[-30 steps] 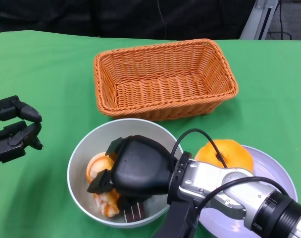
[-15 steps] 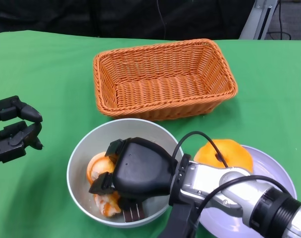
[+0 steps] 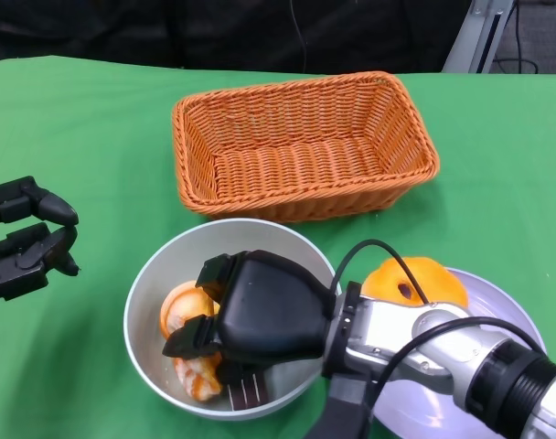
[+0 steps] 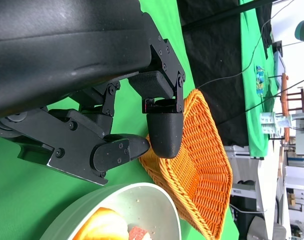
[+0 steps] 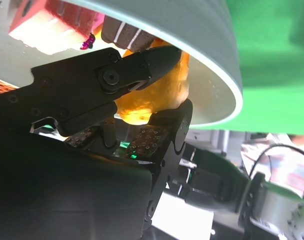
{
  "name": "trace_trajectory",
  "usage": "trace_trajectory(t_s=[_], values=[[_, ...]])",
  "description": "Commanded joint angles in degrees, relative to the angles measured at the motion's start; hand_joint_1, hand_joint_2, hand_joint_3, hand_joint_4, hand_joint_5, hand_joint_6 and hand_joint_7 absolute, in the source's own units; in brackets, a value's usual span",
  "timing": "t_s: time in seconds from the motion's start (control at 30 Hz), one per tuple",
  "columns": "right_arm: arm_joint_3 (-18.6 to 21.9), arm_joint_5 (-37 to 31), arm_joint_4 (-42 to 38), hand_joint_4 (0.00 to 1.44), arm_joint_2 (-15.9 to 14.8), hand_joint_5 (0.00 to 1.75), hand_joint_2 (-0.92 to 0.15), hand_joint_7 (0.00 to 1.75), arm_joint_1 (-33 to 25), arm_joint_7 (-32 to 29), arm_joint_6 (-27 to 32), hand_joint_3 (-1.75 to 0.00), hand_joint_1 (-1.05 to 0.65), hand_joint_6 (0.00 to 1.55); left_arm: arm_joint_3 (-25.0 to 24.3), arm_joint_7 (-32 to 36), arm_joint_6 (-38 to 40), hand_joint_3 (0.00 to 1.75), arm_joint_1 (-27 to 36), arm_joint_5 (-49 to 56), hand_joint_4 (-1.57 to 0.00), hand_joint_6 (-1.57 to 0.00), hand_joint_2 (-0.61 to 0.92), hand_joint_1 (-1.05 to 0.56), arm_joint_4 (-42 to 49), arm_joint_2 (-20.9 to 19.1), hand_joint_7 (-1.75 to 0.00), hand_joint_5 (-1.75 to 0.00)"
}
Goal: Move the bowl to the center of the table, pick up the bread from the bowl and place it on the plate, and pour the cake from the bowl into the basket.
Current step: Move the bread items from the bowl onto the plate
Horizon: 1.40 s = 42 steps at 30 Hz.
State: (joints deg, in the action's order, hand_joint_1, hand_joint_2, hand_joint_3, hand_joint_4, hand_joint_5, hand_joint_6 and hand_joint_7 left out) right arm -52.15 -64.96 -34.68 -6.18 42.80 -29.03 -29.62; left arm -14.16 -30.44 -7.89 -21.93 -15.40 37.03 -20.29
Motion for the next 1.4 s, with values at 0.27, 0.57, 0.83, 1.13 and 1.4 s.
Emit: trace_trajectory(t_s=[0.27,0.57,0.83,1.13,1.4], values=[[2.9,1.9,0.9,0.81,-4.4,1.43,-0.9,0.01,0.2,0.6,-3.2,-0.01,-0.48,1.2,-0.6,0.1,-0.5,0.66,0.3,-0.2,-0.73,-0.74,0.78,-0.1,0.2,-0.3,-1.26,-1.53],[5.8,3.8,3.5,0.87,-6.9,1.4,-0.89,0.03,-1.1,1.2,-4.9,0.0,-0.44,1.26,-0.5,1.0,-0.3,0.64,0.5,0.1,-0.72,-0.74,0.78,-0.1,-0.3,0.0,-1.25,-1.54],[7.5,4.2,2.7,0.75,-7.8,1.67,-0.86,0.66,-1.1,-1.5,-7.6,0.0,-0.42,1.0,-0.4,1.3,-1.0,0.63,0.4,0.4,-0.7,-0.72,0.81,-0.09,0.2,0.3,-1.25,-1.54],[8.3,4.6,0.9,0.68,-8.0,1.75,-0.86,1.25,-1.2,-7.4,-10.0,0.0,-0.4,0.75,-0.6,1.5,-0.6,0.59,0.2,0.3,-0.72,-0.75,0.81,-0.1,0.7,0.5,-1.21,-1.52],[9.3,4.4,-0.6,0.7,-7.9,1.75,-0.87,1.42,-0.8,-12.1,-12.5,-0.01,-0.36,0.68,-0.5,1.8,-0.8,0.58,0.0,0.5,-0.73,-0.76,0.82,-0.09,1.3,0.3,-1.19,-1.5]])
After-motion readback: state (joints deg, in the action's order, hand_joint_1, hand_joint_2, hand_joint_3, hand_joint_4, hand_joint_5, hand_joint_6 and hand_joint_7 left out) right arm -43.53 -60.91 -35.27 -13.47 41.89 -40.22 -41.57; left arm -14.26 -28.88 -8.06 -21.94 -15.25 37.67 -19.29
